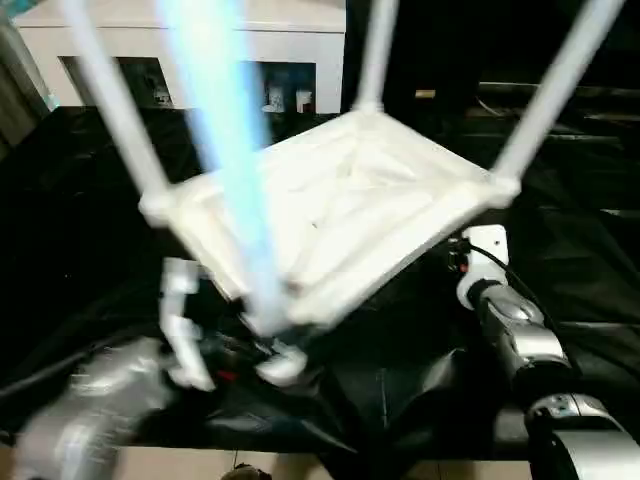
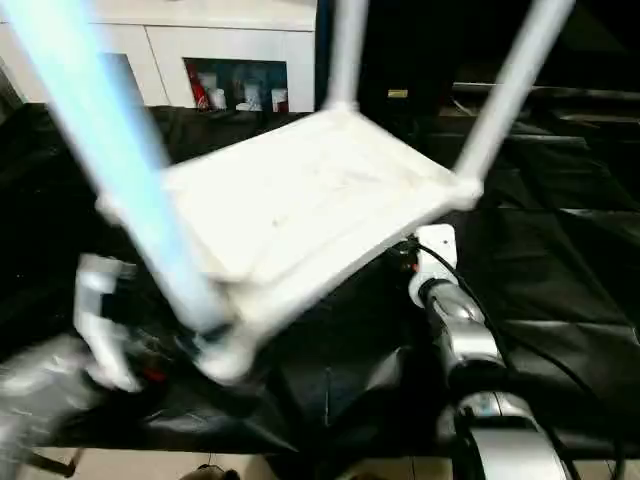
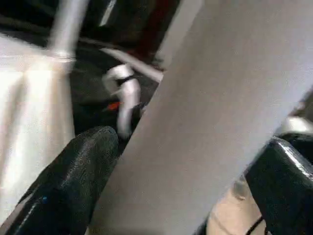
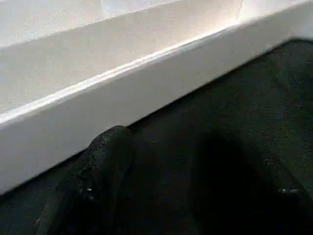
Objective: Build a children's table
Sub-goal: Rotate table base
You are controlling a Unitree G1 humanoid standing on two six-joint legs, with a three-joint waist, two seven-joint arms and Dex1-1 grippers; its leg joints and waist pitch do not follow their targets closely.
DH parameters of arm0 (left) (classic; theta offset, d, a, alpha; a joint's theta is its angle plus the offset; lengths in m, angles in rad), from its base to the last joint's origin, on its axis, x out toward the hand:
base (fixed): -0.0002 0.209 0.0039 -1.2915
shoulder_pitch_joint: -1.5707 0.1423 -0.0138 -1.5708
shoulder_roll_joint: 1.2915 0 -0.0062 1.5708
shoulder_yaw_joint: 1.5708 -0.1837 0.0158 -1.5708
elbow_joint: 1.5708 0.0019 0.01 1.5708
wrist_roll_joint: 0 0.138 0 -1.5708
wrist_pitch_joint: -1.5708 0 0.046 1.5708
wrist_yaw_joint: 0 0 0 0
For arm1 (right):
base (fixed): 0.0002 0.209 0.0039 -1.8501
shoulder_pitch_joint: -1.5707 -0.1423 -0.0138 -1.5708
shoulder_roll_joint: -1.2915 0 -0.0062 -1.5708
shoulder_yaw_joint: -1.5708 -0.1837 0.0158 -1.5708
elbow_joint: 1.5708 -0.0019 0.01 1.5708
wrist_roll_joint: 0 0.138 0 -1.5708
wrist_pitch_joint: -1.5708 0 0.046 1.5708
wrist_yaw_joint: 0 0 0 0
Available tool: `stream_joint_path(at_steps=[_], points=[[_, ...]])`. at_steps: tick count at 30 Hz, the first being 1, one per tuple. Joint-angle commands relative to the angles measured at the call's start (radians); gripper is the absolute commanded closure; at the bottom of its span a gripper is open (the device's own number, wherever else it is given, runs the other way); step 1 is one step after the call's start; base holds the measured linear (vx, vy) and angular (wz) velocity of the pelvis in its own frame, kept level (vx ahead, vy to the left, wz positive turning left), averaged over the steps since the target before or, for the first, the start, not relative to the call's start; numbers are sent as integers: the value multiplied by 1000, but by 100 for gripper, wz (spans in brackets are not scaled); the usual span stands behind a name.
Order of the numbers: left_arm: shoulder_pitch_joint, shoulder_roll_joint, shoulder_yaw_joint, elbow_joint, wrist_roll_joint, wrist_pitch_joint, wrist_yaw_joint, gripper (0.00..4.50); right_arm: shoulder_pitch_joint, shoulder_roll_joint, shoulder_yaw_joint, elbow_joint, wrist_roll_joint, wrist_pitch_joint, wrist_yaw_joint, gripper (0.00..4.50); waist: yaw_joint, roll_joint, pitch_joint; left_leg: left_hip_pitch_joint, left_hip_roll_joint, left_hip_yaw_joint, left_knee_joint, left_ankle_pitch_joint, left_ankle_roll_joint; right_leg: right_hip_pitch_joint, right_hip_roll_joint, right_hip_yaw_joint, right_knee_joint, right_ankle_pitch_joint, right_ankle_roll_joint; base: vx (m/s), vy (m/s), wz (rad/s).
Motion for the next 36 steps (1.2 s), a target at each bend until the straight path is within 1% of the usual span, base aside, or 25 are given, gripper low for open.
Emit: stream_joint_path(at_steps=[1,4,6,8,9,12,13,14,15,16,17,18,19,20,22,23,24,25,26,28,30,32,34,35,36], points=[[-37,-17,-38,-16,-1,12,10,10,-32,40,40,8,-10,-13,31,148,7,0,-73,16,15,-9,-70,-270,-17,46,-38,34,-71,-239,-200,0,0,0],[-97,-56,-89,16,22,19,25,10,-56,90,72,30,-26,-30,52,148,-2,-4,-75,13,12,-11,-67,-264,-16,48,-38,34,-70,-252,-194,0,0,0],[-114,-65,-104,30,31,16,26,10,-64,105,78,41,-32,-39,58,148,-5,-2,-75,15,13,-11,-67,-275,-15,45,-38,35,-73,-272,-191,0,0,0],[-148,-85,-133,55,52,8,23,10,-79,131,87,59,-42,-48,62,148,-7,0,-76,15,14,-12,-67,-268,-16,46,-38,35,-70,-256,-197,0,0,0],[-183,-114,-156,77,63,2,24,10,-92,152,89,73,-45,-54,69,148,-9,0,-78,15,12,-12,-66,-263,-14,47,-36,35,-69,-244,-201,0,0,0],[-220,-150,-183,107,78,-12,25,10,-105,168,86,89,-49,-59,63,148,-11,1,-79,15,12,-12,-64,-255,-10,48,-35,35,-66,-208,-217,0,0,0],[-236,-164,-197,124,89,-20,25,10,-107,170,86,93,-50,-60,62,148,-12,0,-81,12,11,-13,-64,-241,-6,53,-36,35,-63,-185,-222,0,0,0],[-236,-164,-197,124,89,-20,25,10,-107,170,86,93,-50,-60,62,148,-12,0,-82,13,12,-13,-63,-238,-2,51,-35,35,-63,-176,-224,0,0,0],[-270,-202,-224,176,123,-52,35,10,-111,171,86,102,-49,-64,62,148,-12,0,-83,12,11,-12,-61,-227,5,52,-35,36,-61,-156,-232,0,0,0],[-290,-229,-235,212,146,-75,49,10,-113,170,84,110,-48,-70,62,148,-10,0,-84,16,12,-10,-59,-225,11,51,-35,37,-63,-147,-238,0,0,0],[-302,-248,-242,239,166,-93,63,10,-113,169,82,114,-47,-74,62,148,-10,-1,-83,15,11,-9,-58,-223,14,50,-34,37,-64,-143,-240,0,0,0],[-315,-263,-250,266,192,-112,81,10,-112,167,81,116,-47,-76,59,148,-9,6,-83,14,11,-11,-60,-228,15,52,-34,36,-65,-137,-244,0,0,0],[-328,-276,-257,293,216,-131,97,10,-111,166,77,121,-50,-79,56,148,-8,2,-84,13,12,-12,-59,-233,15,55,-36,36,-63,-130,-245,0,0,0],[-343,-294,-260,328,242,-157,118,10,-109,163,72,124,-51,-81,53,148,-8,3,-84,13,11,-11,-58,-236,17,54,-35,36,-65,-134,-245,0,0,0],[-381,-320,-253,409,302,-202,181,10,-109,151,60,129,-54,-88,37,148,-6,-2,-84,13,10,-10,-56,-233,25,56,-37,37,-67,-144,-242,0,0,0],[-398,-325,-243,442,323,-224,208,10,-109,142,51,128,-50,-90,31,148,-6,-2,-83,12,9,-11,-56,-234,28,56,-36,37,-69,-155,-236,0,0,0],[-409,-328,-235,464,337,-239,226,10,-109,134,45,126,-48,-91,27,148,-3,12,-85,17,9,-12,-55,-240,22,55,-39,36,-69,-169,-233,0,0,0],[-418,-307,-235,480,367,-265,235,10,-107,113,32,118,-40,-91,29,148,-5,4,-85,14,10,-14,-57,-243,23,57,-37,35,-72,-176,-229,0,0,0],[-420,-294,-234,483,377,-270,229,10,-106,102,26,113,-35,-92,32,148,-2,7,-87,15,9,-15,-56,-241,22,57,-37,34,-70,-175,-227,0,0,0],[-410,-255,-235,474,388,-264,196,10,-103,67,12,98,-23,-92,56,148,2,9,-87,15,11,-13,-55,-233,30,55,-37,34,-68,-165,-237,0,0,0],[-388,-205,-238,462,413,-278,176,10,-91,23,9,73,-22,-100,96,148,8,9,-88,15,12,-13,-54,-230,32,55,-36,33,-65,-157,-241,0,0,0],[-378,-189,-241,456,417,-277,163,10,-87,10,7,65,-20,-95,112,148,8,9,-87,15,11,-13,-55,-238,30,54,-35,33,-66,-168,-240,0,0,0],[-346,-132,-256,423,406,-252,92,10,-63,-29,10,11,-13,-70,174,148,6,7,-85,14,10,-14,-56,-256,27,54,-36,33,-70,-207,-230,0,0,0],[-335,-109,-265,409,403,-241,67,25,-52,-42,14,-11,-12,-61,198,148,9,7,-85,16,11,-14,-57,-260,28,54,-36,33,-71,-213,-226,0,0,0],[-312,-47,-302,384,411,-229,6,35,-21,-82,30,-71,-9,-37,277,148,8,7,-87,16,13,-14,-57,-253,29,51,-37,34,-68,-210,-229,0,0,0]])
